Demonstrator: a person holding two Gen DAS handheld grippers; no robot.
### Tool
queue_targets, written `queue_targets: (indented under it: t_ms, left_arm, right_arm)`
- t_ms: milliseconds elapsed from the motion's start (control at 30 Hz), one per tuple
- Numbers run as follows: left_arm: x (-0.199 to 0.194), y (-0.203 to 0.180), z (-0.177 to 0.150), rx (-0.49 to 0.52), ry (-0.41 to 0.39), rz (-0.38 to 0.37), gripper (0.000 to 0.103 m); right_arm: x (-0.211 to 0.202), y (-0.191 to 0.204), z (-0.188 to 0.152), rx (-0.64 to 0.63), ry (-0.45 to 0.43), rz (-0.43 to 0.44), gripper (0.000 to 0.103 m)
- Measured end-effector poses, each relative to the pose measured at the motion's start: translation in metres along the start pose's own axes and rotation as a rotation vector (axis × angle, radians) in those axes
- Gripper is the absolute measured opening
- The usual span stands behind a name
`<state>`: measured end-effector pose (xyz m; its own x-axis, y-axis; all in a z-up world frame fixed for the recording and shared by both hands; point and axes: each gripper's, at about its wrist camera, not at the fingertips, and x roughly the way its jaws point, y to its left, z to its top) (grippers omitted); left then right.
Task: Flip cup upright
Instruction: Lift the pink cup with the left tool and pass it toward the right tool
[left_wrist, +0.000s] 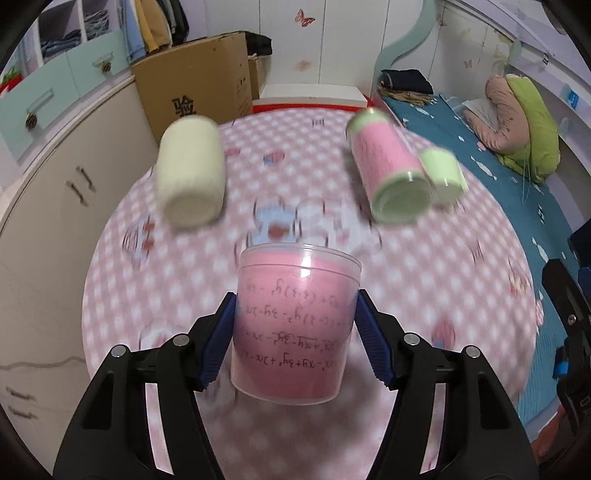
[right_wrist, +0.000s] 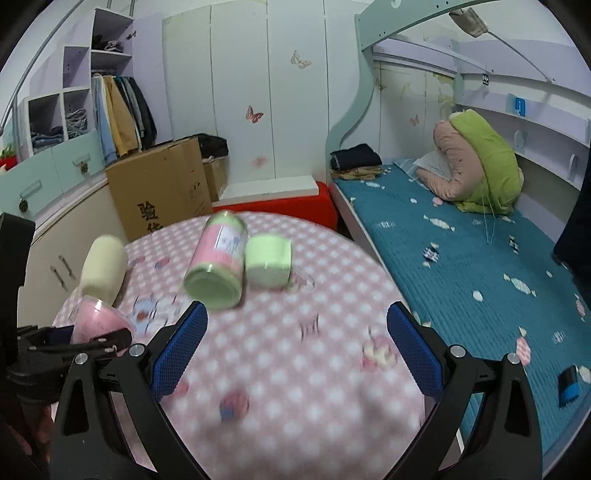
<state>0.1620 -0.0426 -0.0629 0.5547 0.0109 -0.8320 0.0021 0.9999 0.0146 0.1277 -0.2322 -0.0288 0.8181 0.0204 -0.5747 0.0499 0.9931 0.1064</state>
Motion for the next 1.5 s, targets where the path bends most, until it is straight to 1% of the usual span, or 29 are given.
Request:
queue_targets:
  t_ms: [67, 167, 267, 333, 433, 467, 533, 600, 667, 700, 767, 800, 900, 967, 1033, 1133, 1233, 1300, 1400, 1500]
  left_arm:
    - [-0.007, -0.002, -0.020, 0.003, 0.001, 0.005, 0.064]
    - [-0.013, -0.004, -0.039, -0.006, 0.007, -0.003, 0.064]
    - [-0.013, -0.006, -0.048, -0.005, 0.008, -0.001, 0.065]
    - [-0.008, -0.005, -0.052, -0.013, 0.024, -0.005, 0.066]
    - [-0.006, -0.007, -0.054, -0.011, 0.014, 0.001, 0.068]
    - [-0.007, -0.007, -0.054, -0.014, 0.019, -0.003, 0.074]
    - [-0.008, -0.004, -0.054, -0.033, 0.032, -0.042, 0.079]
    - [-0.011, -0.005, -0.054, -0.020, 0.035, -0.064, 0.079]
    - [-0.017, -0.005, -0.053, -0.004, 0.024, -0.060, 0.079]
    - [-0.020, -0.005, -0.052, -0.003, 0.022, -0.073, 0.079]
    - [-0.029, -0.002, -0.051, -0.001, 0.021, -0.130, 0.079]
    - [-0.034, -0.001, -0.050, 0.007, 0.009, -0.134, 0.079]
    - [-0.051, 0.006, -0.046, 0.040, -0.041, -0.110, 0.079]
    - [-0.061, 0.019, -0.043, 0.041, -0.065, -0.117, 0.079]
    - [-0.070, 0.032, -0.040, 0.037, -0.087, -0.106, 0.079]
    - [-0.076, 0.059, -0.034, 0.036, -0.108, -0.049, 0.079]
    - [-0.075, 0.087, -0.030, 0.018, -0.104, -0.021, 0.079]
    - [-0.072, 0.102, -0.029, 0.014, -0.098, -0.022, 0.079]
    - [-0.061, 0.116, -0.029, 0.019, -0.079, -0.019, 0.079]
    - [-0.046, 0.125, -0.031, 0.025, -0.055, -0.034, 0.079]
  right_arm:
    - [-0.012, 0.001, -0.016, -0.009, 0.011, -0.004, 0.094]
    - [-0.019, 0.003, -0.032, -0.021, 0.042, -0.006, 0.094]
    - [-0.025, 0.004, -0.045, -0.027, 0.058, -0.009, 0.094]
    - [-0.028, 0.003, -0.052, -0.029, 0.063, -0.019, 0.094]
    - [-0.029, -0.002, -0.056, -0.018, 0.070, -0.033, 0.094]
    - [-0.029, -0.004, -0.056, -0.014, 0.072, -0.034, 0.094]
    - [-0.028, -0.007, -0.056, -0.006, 0.077, -0.034, 0.094]
    - [-0.030, -0.010, -0.055, 0.002, 0.073, -0.029, 0.094]
    - [-0.033, -0.011, -0.055, 0.005, 0.070, -0.026, 0.094]
    - [-0.034, -0.011, -0.056, 0.008, 0.070, -0.028, 0.094]
    - [-0.039, -0.011, -0.056, 0.017, 0.071, -0.025, 0.094]
    - [-0.041, -0.011, -0.056, 0.022, 0.069, -0.023, 0.094]
    - [-0.049, -0.008, -0.054, 0.034, 0.061, -0.025, 0.094]
    - [-0.054, -0.004, -0.051, 0.037, 0.060, -0.010, 0.094]
    - [-0.057, 0.003, -0.047, 0.043, 0.065, 0.016, 0.094]
    - [-0.056, 0.017, -0.041, 0.059, 0.101, 0.091, 0.094]
    - [-0.050, 0.037, -0.039, 0.077, 0.141, 0.176, 0.094]
    - [-0.043, 0.053, -0.037, 0.063, 0.183, 0.213, 0.094]
    - [-0.028, 0.082, -0.035, 0.019, 0.236, 0.236, 0.094]
    - [-0.006, 0.107, -0.040, -0.005, 0.314, 0.245, 0.094]
